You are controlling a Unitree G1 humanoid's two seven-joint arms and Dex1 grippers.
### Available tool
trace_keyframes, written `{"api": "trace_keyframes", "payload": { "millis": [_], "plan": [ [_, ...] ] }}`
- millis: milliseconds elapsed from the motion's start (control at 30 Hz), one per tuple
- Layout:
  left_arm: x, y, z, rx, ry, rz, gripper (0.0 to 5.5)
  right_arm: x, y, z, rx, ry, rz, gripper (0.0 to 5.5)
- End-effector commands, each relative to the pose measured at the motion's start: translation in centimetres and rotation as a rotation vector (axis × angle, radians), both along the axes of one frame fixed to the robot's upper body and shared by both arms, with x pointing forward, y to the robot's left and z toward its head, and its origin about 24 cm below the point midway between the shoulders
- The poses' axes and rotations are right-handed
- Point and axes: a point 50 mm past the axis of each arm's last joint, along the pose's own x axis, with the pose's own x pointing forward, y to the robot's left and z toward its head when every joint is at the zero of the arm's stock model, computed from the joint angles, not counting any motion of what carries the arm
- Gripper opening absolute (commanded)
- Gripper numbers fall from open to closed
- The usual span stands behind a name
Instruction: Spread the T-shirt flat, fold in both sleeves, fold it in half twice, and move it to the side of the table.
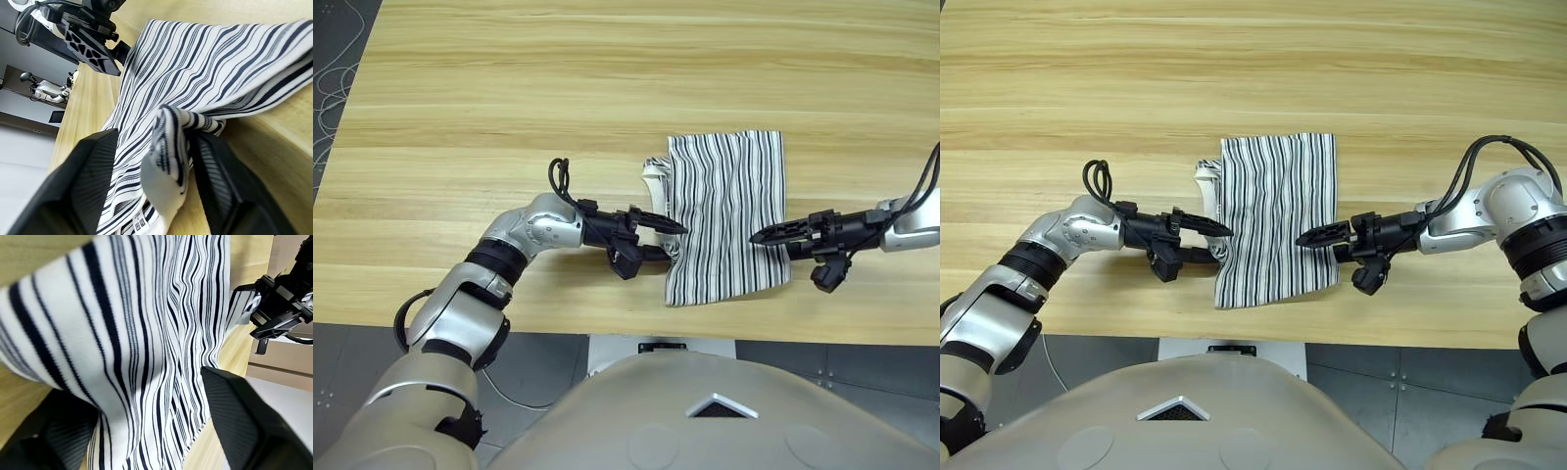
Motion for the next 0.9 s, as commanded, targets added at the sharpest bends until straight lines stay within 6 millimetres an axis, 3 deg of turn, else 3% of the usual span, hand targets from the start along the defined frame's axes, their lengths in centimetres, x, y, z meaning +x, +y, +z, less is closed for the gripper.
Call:
{"api": "trace_keyframes", "payload": {
  "millis": [33,400,467,567,700,833,900],
  "plan": [
    [0.1,0.3,0.1,0.017,-0.002,-0.006,1.94,-1.8,-0.3,-2.9,-0.136,0.075,0.047,2.76],
    [0.4,0.8,0.1,0.023,0.017,0.022,0.15,-1.3,-0.1,-2.9,-0.121,0.063,0.040,0.48],
    [0.4,0.9,0.0,0.028,0.022,0.024,0.10,-1.3,-0.3,-2.9,-0.125,0.062,0.035,0.16],
    [0.4,0.9,0.0,0.033,0.027,0.023,0.10,-1.2,-0.3,-3.0,-0.123,0.057,0.031,0.12],
    [0.9,1.3,-0.6,0.099,0.059,0.076,0.10,0.4,0.8,-1.8,-0.034,0.057,-0.055,0.12],
    [1.3,2.8,-1.3,0.221,0.235,0.177,0.10,0.9,3.3,-0.8,0.134,0.220,-0.174,0.12],
    [1.1,3.8,-1.7,0.305,0.358,0.217,0.10,1.2,3.5,-0.5,0.097,0.327,-0.302,0.12]
  ]
}}
